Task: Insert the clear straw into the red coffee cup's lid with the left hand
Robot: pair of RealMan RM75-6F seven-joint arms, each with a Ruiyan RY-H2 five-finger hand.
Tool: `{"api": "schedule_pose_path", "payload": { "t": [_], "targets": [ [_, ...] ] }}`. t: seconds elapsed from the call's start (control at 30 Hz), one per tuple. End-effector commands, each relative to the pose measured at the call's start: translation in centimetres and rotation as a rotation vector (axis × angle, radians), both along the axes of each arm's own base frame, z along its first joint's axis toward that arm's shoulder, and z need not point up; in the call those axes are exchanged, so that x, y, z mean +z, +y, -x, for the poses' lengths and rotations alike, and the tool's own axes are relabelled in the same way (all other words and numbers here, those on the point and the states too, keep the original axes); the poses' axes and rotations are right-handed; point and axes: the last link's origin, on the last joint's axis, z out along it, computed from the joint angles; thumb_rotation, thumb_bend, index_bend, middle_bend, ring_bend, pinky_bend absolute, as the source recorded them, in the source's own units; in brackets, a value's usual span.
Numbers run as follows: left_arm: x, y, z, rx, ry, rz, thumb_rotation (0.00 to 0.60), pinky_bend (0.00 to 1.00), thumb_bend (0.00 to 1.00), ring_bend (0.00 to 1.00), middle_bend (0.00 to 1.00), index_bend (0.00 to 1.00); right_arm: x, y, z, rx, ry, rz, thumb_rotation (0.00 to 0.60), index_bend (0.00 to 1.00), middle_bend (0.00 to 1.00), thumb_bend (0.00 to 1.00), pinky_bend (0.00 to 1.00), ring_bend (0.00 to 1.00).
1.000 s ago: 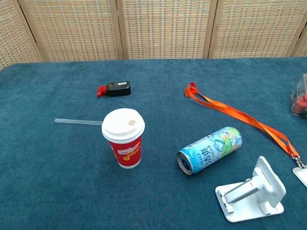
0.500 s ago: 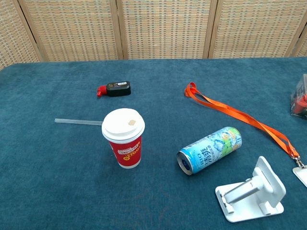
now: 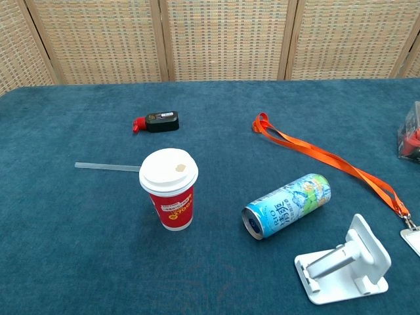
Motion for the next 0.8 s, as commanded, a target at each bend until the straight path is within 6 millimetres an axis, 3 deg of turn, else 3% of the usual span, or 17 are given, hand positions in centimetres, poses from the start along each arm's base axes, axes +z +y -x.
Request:
{"api": "schedule_pose_path", "payload": {
  "t": [0.03, 0.13, 0.37, 0.5, 0.8],
  "targets": [
    [-0.9, 4.4, -1.7, -0.007, 0.016, 0.054, 0.6, 0.0, 0.31, 0.0, 0.0, 0.22, 0.1, 0.0, 0.1, -0.002, -0.003, 0.003, 0.6, 0.06, 0.0, 0.06, 0.0, 0.0],
    [-2.1, 6.0, -2.5, -0.004, 0.018, 0.091, 0.6, 0.0, 0.36, 0.0, 0.0, 0.25, 0.2, -0.1, 0.2, -0.005, -0.009, 0.005, 0.6, 0.06, 0.0, 0.06, 0.0, 0.0],
    [-5.2, 9.7, -4.7, -0.015, 0.03, 0.158, 0.6, 0.0, 0.36, 0.0, 0.0, 0.37, 0.5, -0.2, 0.4, -0.011, -0.02, 0.011, 0.6, 0.07, 0.0, 0.06, 0.0, 0.0],
    [-7.0, 11.2, -6.1, -0.013, 0.063, 0.206, 0.6, 0.0, 0.36, 0.0, 0.0, 0.39, 0.7, -0.3, 0.5, -0.016, -0.027, 0.015, 0.6, 0.07, 0.0, 0.06, 0.0, 0.0],
    [-10.4, 12.9, -7.9, 0.01, 0.16, 0.252, 0.6, 0.0, 0.36, 0.0, 0.0, 0.41, 0.9, -0.4, 0.8, -0.022, -0.043, 0.018, 0.6, 0.07, 0.0, 0.06, 0.0, 0.0]
  ]
}}
